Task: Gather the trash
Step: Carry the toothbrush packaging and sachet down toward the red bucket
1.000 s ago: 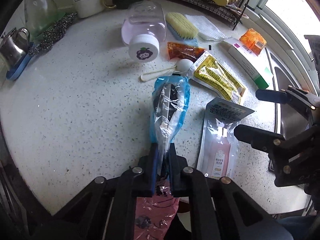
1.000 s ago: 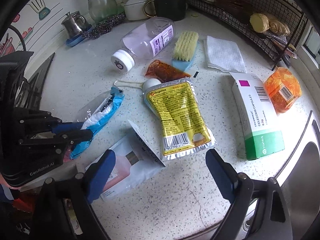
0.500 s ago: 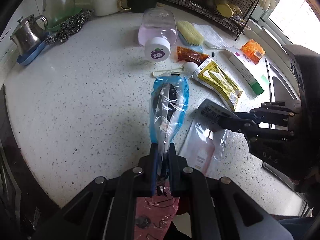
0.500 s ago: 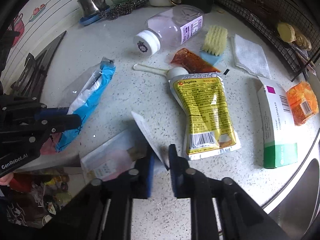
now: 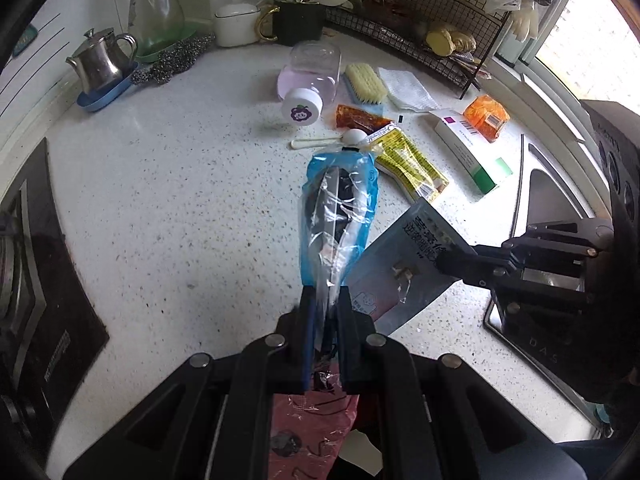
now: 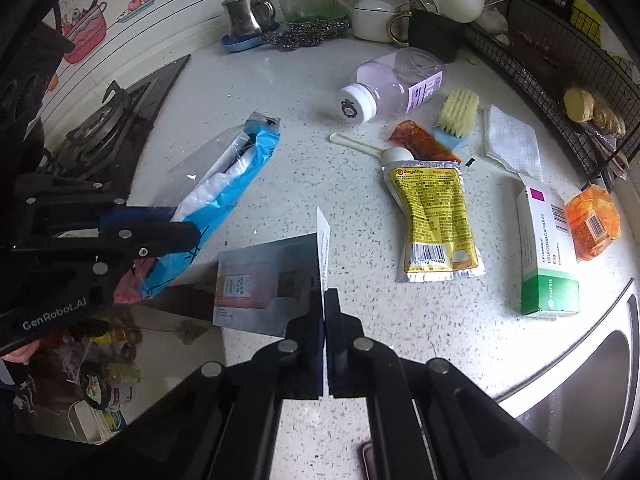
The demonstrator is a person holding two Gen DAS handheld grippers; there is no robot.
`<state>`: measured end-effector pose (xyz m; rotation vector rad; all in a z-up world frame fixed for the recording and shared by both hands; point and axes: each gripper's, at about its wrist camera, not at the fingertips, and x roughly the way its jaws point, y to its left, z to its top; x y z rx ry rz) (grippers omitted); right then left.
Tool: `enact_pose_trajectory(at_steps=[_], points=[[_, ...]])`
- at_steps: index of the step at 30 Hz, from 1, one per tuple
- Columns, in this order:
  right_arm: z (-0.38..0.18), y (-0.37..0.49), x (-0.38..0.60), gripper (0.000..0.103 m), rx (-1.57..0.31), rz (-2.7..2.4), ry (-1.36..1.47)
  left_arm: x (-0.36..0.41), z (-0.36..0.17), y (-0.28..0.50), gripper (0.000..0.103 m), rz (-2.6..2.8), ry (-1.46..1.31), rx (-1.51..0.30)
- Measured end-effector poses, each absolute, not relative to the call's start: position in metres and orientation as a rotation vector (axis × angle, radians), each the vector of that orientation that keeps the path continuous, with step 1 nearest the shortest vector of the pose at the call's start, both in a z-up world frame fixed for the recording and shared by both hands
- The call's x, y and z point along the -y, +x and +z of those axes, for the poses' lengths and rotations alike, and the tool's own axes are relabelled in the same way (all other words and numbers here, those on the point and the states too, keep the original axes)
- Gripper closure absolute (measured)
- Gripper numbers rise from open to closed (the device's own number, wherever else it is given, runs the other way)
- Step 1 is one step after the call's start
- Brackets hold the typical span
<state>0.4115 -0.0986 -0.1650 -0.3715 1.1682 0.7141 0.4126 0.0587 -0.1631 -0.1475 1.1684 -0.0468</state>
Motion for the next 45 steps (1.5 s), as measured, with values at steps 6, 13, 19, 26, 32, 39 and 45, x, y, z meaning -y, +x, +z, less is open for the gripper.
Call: enact_pose_trajectory(at_steps=[6,13,19,26,32,39,45], points=[[-0.136,0.382,0.122,0.102,-1.119,0.782,-0.405,-0.037,-0.147,0.378,0.095,0.043,-0.18,-1.139],[-0.118,0.346,0.133,0.102,-1.083,0.821,-0.406,-0.018,-0.123,0.333,0.095,0.061,-0.174,-1.102],[-0.111,0.302,0.136,0.102,-1.061,0.812,-0.393,-0.017,-0.115,0.287,0.095,0.062,-0.169,-1.088],[-0.113,0.241,0.135,0.102,-1.056,0.78,-0.404,-0.015,-0.117,0.218,0.095,0.049,-0.163,-1.085],[-0.128,0.194,0.137,0.102,-1.074,0.714,-0.41,-0.013,-0.137,0.166,0.095,0.01,-0.165,-1.117],[-0.161,0.164,0.139,0.102,-1.143,0.656,-0.431,-0.014,-0.179,0.135,0.095,-0.028,-0.2,-1.181],[-0.207,0.159,0.141,0.102,-1.211,0.583,-0.455,-0.016,-0.237,0.131,0.095,-0.032,-0.236,-1.265]])
